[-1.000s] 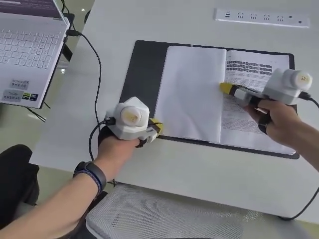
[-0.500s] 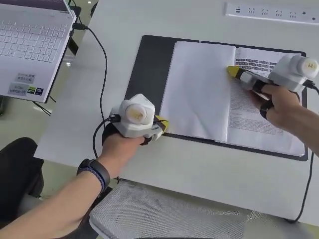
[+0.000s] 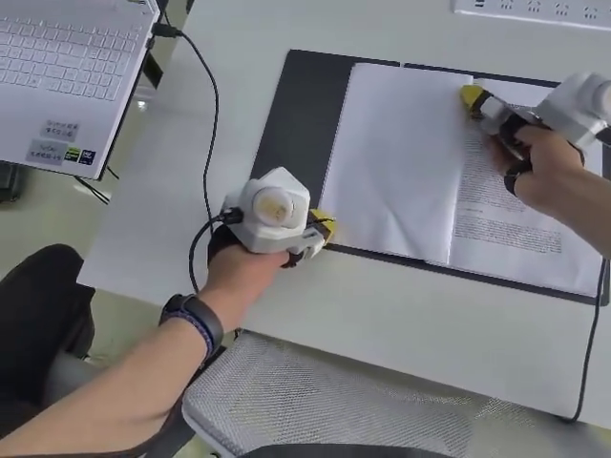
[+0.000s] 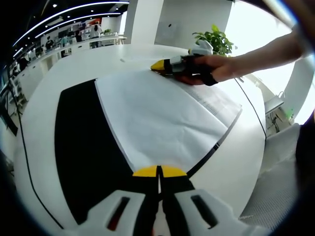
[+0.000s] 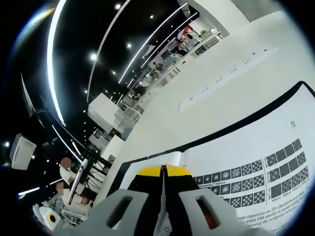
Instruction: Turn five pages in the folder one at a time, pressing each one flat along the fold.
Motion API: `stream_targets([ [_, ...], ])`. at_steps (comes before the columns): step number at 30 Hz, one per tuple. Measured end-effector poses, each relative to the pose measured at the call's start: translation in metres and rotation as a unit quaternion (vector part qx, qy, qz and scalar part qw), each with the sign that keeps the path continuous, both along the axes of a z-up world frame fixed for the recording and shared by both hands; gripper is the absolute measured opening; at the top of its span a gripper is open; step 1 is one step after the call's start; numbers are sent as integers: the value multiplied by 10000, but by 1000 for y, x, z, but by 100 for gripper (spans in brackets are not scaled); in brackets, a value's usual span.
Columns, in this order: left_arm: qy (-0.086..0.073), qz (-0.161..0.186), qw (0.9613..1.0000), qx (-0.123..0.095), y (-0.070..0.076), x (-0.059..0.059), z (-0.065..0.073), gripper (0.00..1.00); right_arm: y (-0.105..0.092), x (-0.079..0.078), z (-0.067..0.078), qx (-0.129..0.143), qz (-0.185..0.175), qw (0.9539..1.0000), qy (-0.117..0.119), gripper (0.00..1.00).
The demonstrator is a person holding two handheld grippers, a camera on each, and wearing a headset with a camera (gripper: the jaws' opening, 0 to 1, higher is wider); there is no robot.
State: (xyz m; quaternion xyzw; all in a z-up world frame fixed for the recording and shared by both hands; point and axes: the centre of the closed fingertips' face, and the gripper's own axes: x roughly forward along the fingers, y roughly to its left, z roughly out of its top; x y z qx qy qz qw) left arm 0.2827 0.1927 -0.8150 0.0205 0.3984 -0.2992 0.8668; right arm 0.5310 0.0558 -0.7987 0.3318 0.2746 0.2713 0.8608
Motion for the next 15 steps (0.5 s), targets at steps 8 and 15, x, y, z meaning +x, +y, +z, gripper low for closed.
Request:
stream_targets([
  [8,-3,55,10000,-60,1,1,-2,0,-4,21,-3,165,-444,9989,71,0],
  [15,-16,103,9999,-70,1,2,-3,0,-4,26,-6,150,-479,9987,48,0],
])
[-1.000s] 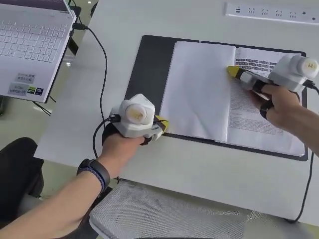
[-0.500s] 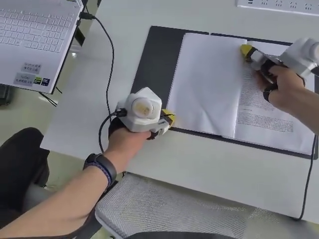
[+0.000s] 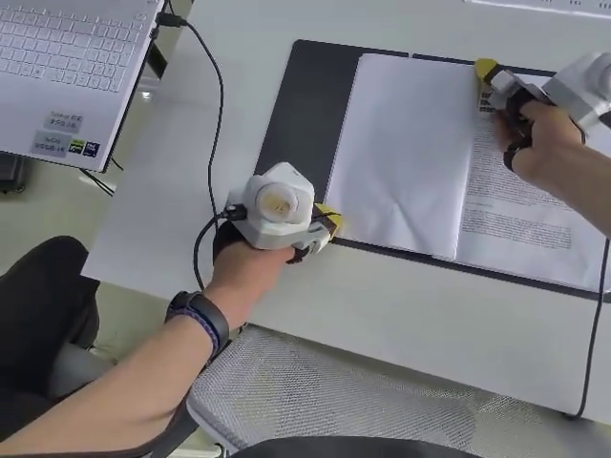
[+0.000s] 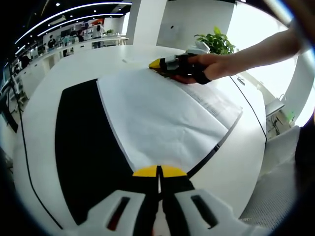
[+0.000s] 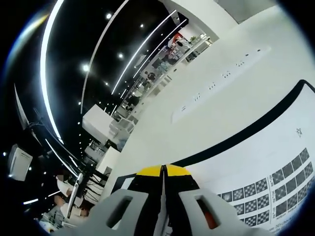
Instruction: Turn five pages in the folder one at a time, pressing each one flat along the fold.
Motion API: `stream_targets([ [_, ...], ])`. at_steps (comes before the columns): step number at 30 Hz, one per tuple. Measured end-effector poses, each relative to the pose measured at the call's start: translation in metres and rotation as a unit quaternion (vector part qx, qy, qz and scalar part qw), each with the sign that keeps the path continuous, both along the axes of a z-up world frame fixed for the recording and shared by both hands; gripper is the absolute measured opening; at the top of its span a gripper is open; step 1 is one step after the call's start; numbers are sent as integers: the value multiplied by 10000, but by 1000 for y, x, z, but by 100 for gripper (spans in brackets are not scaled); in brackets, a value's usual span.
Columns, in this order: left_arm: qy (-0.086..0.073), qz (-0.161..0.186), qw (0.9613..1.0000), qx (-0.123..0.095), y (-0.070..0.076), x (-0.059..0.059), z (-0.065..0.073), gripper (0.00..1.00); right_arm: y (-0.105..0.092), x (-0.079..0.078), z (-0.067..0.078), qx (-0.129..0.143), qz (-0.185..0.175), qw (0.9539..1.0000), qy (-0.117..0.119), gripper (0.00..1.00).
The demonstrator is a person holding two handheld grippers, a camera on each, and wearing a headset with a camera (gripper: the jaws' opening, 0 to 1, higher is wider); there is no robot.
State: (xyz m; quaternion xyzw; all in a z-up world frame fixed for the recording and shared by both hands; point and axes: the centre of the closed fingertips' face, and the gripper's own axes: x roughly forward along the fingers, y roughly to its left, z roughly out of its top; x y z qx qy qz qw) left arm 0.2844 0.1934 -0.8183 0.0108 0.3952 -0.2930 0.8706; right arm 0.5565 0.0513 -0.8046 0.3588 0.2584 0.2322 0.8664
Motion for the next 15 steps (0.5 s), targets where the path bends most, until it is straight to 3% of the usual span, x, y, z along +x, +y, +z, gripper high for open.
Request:
stream_targets([
  [9,7,-19,10000,2,-1,0,0,0,1,-2,0,-53,71,9999,-56,0],
  [15,-3,-19,10000,-7,-1,0,0,0,5,-20,1,-138,363,9992,-111,0],
])
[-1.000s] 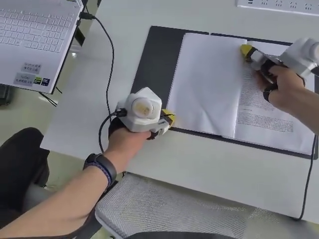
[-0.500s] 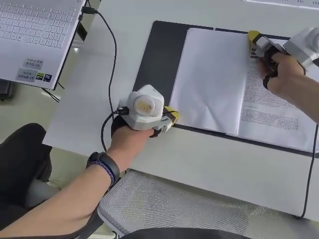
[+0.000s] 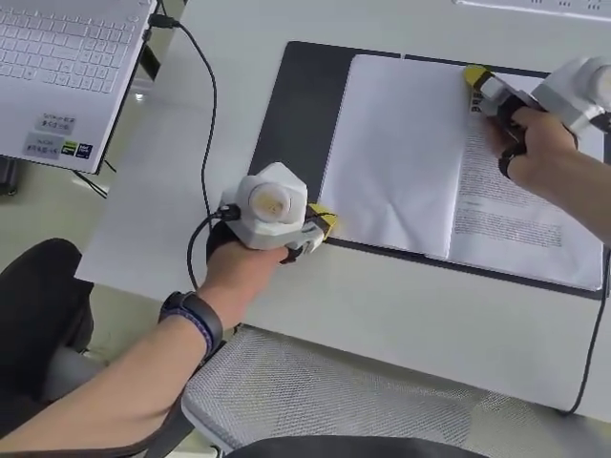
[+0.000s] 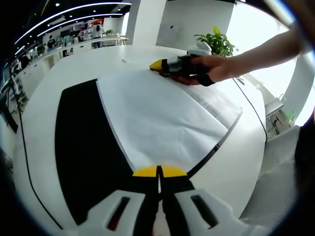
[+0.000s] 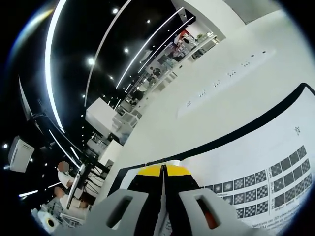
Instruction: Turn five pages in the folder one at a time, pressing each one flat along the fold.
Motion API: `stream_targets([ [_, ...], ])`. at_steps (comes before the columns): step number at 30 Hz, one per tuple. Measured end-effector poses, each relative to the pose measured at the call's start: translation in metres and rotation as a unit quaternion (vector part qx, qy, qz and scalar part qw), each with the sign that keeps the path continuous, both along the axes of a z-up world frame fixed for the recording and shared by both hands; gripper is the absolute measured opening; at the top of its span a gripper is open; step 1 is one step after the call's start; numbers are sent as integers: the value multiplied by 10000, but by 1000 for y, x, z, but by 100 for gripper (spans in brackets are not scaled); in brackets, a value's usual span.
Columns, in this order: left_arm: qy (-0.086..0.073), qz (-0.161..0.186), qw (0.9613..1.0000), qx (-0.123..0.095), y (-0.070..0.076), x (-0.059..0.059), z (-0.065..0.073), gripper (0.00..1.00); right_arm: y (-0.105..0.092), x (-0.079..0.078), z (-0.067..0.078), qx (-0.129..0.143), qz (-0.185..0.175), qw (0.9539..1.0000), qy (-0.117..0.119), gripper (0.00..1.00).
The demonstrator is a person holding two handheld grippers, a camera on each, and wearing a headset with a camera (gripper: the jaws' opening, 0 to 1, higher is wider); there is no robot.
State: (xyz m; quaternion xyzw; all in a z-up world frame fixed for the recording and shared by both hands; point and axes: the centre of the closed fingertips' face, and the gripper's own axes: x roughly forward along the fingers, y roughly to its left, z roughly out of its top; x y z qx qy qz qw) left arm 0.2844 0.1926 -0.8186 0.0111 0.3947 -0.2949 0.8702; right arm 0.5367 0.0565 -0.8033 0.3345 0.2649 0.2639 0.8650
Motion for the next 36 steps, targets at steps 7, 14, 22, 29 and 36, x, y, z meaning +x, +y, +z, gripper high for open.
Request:
stream_targets([
  [7,3,7,10000,6,0,0,-1,0,3,-23,6,-106,331,9994,-69,0],
  [14,-1,23,10000,-12,0,0,0,0,0,-43,3,-31,484,9988,-87,0],
  [22,9,18,10000,31,0,0,0,0,3,-70,9,-65,611,9980,-117,0],
  [29,10,39,10000,16,0,0,1,0,4,-97,10,-130,764,9968,-182,0],
  [36,8,40,10000,17,0,-1,1,0,7,-138,16,-59,886,9959,-181,0],
])
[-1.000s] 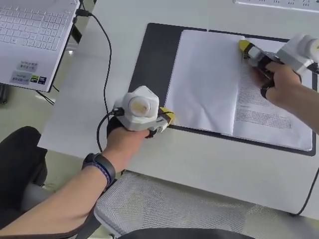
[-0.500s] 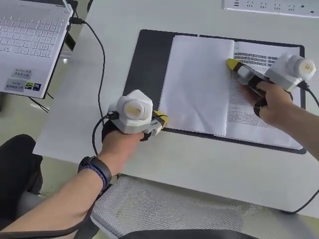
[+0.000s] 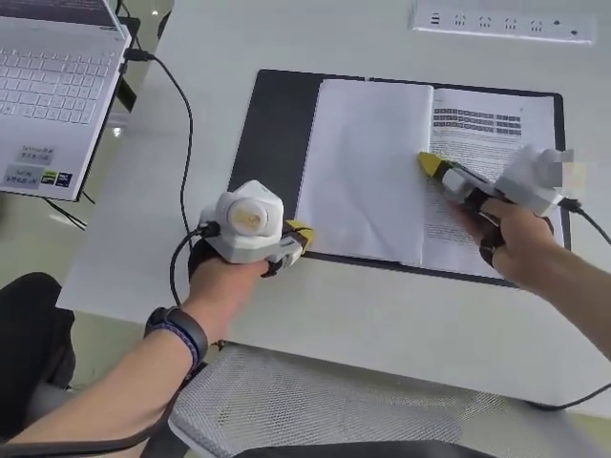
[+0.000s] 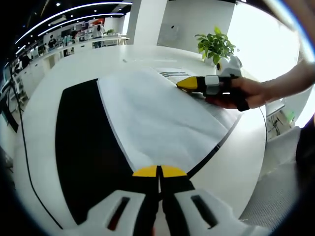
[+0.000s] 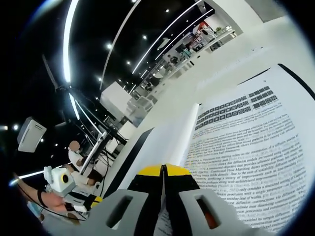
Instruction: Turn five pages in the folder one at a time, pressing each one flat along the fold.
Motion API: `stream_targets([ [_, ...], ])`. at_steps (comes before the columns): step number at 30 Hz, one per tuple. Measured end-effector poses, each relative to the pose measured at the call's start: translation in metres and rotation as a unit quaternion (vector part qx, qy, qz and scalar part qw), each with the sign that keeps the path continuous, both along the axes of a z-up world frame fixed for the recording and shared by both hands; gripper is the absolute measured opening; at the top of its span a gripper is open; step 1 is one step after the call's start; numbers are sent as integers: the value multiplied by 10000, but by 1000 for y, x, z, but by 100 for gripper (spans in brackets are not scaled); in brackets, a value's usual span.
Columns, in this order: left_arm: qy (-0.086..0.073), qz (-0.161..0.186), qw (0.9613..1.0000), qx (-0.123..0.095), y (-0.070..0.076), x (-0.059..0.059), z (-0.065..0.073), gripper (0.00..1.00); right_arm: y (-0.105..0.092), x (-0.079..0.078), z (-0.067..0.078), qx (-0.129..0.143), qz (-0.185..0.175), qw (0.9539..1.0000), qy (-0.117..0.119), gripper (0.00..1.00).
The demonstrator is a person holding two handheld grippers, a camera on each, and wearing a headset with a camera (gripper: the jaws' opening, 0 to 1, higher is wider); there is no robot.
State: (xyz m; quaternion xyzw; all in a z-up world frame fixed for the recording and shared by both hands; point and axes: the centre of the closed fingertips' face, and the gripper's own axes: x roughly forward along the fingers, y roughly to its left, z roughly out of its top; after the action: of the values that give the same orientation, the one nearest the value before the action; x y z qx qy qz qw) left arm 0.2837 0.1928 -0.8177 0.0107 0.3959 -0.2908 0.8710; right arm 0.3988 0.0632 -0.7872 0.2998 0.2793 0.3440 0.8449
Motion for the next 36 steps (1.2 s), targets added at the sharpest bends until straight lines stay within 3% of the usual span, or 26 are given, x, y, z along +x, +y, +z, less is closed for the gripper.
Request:
stream_targets([
  [9,9,28,10000,-32,0,0,0,0,3,-51,1,103,247,9996,62,0],
  [17,-13,57,10000,-56,0,0,0,0,4,-86,1,180,389,9989,206,0],
  [28,-38,112,9999,-73,0,0,0,0,0,-114,-2,233,411,9982,368,0],
  [36,-56,95,9999,-54,0,0,0,0,-1,-126,-3,261,441,9978,432,0],
])
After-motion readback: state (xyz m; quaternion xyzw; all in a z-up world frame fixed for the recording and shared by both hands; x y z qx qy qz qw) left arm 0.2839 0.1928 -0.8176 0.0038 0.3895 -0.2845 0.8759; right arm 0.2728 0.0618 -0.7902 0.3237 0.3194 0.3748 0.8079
